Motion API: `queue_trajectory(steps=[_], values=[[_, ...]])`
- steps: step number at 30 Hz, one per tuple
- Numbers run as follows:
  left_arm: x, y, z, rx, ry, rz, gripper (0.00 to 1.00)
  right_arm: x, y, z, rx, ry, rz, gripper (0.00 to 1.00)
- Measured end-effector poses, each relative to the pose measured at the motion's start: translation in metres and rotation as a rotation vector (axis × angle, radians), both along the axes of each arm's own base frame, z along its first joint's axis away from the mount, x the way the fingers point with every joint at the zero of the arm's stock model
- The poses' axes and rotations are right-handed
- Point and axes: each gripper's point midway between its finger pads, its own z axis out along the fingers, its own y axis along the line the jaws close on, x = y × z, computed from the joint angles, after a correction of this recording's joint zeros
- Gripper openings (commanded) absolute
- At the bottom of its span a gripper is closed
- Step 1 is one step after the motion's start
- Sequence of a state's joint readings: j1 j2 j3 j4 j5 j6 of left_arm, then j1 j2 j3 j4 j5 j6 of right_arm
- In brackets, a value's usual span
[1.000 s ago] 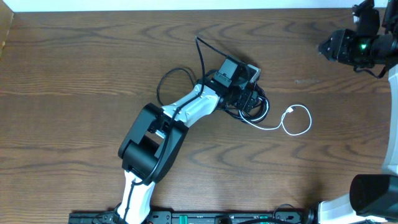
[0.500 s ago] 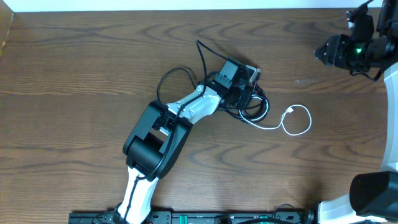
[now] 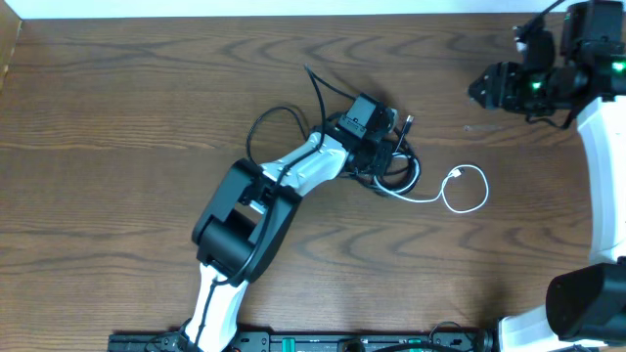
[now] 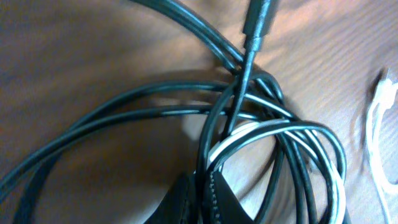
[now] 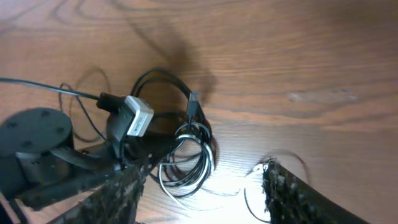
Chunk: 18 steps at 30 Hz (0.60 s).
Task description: Untangle cables
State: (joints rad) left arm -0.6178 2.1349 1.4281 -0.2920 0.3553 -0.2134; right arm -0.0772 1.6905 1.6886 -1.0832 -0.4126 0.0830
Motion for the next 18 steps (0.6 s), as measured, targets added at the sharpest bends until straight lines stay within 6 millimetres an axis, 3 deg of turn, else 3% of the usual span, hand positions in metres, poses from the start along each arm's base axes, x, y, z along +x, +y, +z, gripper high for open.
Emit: queue_trajectory(steps=[3, 5, 7, 10, 12, 15, 18], values=[[0.002, 0.015, 0.024, 0.003, -0.001, 0.029, 0.07, 0.001, 0.021, -0.006, 0.005, -0.015, 0.064, 0.68], [0.012, 0.024, 0.060, -0.041, -0.050, 0.054, 0.07, 0.001, 0.032, -0.009, 0.008, -0.020, 0.095, 0.68], [0.020, 0.035, 0.111, -0.108, -0.123, 0.076, 0.08, 0.000, 0.046, -0.011, 0.009, -0.028, 0.134, 0.68], [0.023, 0.050, 0.176, -0.193, -0.214, 0.116, 0.08, -0.001, 0.065, -0.008, 0.015, -0.056, 0.202, 0.68], [0.020, 0.055, 0.210, -0.239, -0.260, 0.124, 0.08, -0.002, 0.076, -0.006, 0.018, -0.075, 0.240, 0.69], [0.014, 0.057, 0.229, -0.276, -0.269, 0.129, 0.08, -0.003, 0.089, -0.004, 0.024, -0.092, 0.286, 0.70], [0.012, 0.057, 0.226, -0.285, -0.236, 0.147, 0.08, -0.005, 0.105, 0.002, 0.045, -0.135, 0.362, 0.70]])
